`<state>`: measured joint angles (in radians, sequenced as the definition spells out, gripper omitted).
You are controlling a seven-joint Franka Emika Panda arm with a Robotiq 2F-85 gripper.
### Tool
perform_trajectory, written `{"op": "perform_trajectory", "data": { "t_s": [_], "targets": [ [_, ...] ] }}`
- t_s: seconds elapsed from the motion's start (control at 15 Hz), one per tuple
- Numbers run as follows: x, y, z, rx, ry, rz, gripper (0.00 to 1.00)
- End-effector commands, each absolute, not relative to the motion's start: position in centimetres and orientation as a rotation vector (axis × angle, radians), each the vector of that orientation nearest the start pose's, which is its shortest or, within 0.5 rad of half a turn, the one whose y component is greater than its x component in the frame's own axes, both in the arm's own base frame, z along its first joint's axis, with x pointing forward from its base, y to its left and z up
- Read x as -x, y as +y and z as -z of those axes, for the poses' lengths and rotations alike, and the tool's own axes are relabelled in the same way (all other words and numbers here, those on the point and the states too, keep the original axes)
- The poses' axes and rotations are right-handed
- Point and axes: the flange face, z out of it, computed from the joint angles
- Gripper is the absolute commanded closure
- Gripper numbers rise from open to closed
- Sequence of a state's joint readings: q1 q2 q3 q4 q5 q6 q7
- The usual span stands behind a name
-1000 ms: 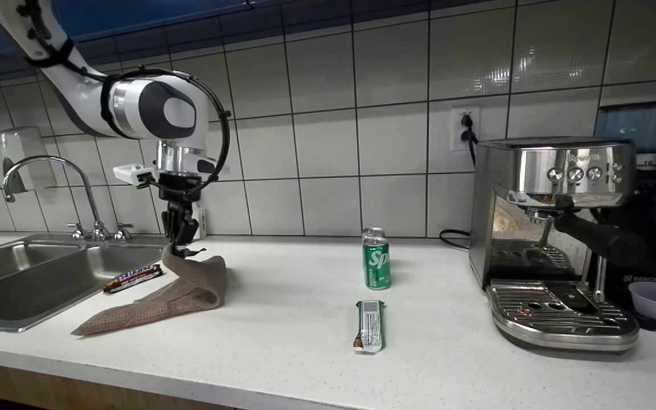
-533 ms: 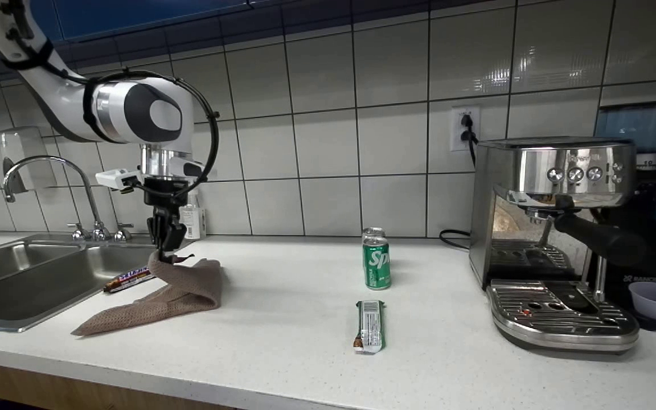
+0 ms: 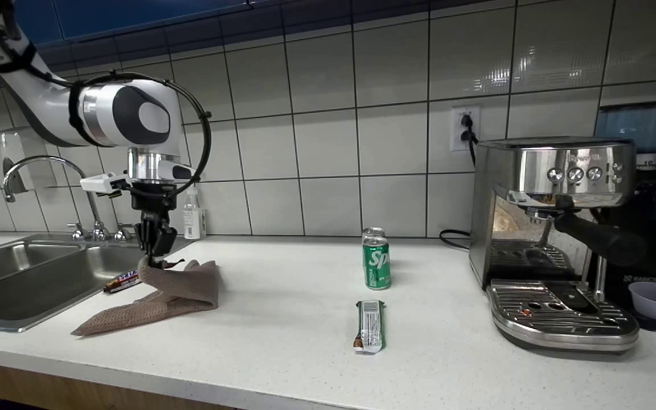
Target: Fold the towel
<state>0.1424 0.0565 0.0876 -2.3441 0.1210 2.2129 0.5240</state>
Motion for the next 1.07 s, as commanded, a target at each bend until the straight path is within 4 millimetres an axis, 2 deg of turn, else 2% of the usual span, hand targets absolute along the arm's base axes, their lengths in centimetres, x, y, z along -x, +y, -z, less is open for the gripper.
{"op": "perform_trajectory", "data": {
  "t_s": [0.0,0.53,1.0],
  "targets": [
    [-45.7,12.6,-30.7,3.090,0.556,-0.326,0.99],
    [-44.9,14.9,-31.8,3.119,0.488,-0.320,0.99],
    [-44.7,15.9,-32.2,3.149,0.457,-0.309,0.99]
  ]
}}
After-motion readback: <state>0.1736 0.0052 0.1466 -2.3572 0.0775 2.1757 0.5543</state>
